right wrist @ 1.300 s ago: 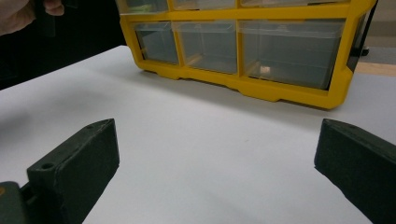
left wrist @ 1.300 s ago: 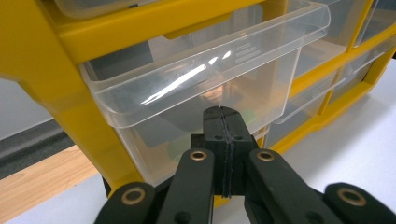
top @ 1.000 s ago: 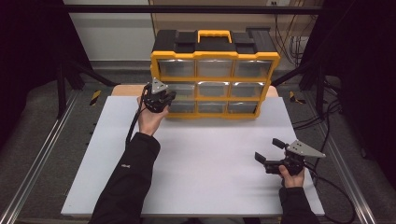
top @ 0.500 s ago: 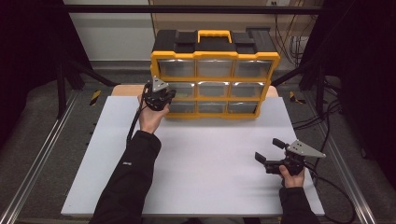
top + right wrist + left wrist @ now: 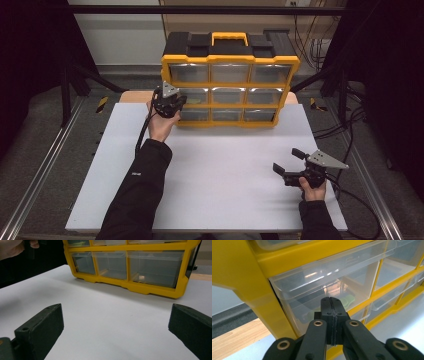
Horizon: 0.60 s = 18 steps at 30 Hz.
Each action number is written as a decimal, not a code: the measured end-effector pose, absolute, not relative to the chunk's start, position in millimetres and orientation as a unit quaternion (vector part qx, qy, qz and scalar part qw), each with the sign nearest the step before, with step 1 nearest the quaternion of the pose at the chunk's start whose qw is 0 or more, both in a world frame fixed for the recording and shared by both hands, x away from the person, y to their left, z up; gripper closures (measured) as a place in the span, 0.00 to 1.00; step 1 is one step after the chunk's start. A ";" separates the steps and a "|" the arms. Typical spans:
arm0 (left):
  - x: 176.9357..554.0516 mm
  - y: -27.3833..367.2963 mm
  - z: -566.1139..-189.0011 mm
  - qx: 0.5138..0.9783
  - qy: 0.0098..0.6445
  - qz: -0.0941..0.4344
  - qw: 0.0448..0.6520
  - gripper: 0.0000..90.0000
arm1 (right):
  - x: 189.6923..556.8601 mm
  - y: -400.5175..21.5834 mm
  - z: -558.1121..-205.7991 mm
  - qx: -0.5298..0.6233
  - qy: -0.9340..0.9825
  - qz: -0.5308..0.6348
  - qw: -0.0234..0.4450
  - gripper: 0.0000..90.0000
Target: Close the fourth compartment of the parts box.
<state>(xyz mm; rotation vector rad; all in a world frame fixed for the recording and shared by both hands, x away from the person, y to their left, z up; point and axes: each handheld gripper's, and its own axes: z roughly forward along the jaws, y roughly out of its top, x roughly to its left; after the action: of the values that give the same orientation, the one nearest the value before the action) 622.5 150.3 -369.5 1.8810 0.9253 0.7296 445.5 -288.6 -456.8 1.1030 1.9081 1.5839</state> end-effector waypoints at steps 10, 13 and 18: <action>624.5 148.7 -368.9 0.759 0.374 0.293 0.446 1.00 | 445.4 -288.6 -456.8 0.397 0.687 0.571 0.212 0.01; 624.0 149.3 -368.7 0.761 0.373 0.294 0.443 1.00 | 445.4 -288.6 -456.8 0.397 0.687 0.571 0.212 0.01; 619.4 149.6 -368.4 0.764 0.367 0.293 0.443 1.00 | 445.7 -288.6 -457.1 0.397 0.687 0.570 0.213 0.01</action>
<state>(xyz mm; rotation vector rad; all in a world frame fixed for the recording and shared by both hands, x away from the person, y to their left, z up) 619.4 149.6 -368.4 1.8943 0.9095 0.7257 445.7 -288.6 -457.1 1.1023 1.9063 1.5827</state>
